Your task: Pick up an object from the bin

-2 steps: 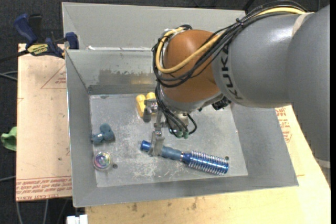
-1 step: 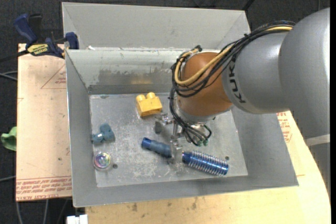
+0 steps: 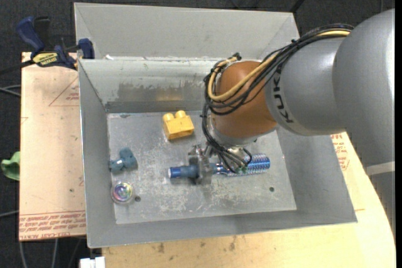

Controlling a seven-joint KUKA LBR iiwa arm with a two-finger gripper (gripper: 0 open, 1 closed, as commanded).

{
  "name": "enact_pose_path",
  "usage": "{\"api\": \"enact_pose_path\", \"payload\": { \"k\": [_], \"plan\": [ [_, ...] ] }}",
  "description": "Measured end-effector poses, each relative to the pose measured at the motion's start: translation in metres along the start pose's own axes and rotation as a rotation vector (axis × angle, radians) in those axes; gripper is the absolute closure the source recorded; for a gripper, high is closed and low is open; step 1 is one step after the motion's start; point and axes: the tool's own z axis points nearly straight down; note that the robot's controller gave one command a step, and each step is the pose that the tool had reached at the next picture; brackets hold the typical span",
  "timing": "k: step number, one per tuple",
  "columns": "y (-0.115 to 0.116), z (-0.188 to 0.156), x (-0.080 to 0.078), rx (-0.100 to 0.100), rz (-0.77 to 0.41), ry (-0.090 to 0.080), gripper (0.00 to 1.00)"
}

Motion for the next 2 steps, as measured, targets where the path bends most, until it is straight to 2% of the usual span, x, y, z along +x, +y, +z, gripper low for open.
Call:
{"api": "enact_pose_path", "payload": {
  "k": [1, 2],
  "plan": [
    [0.0114, -0.1682, -0.0078, 0.002, -0.054, -0.011, 1.0],
    [0.0107, -0.1633, -0.0062, 0.001, -0.053, -0.003, 0.0]
  ]
}}
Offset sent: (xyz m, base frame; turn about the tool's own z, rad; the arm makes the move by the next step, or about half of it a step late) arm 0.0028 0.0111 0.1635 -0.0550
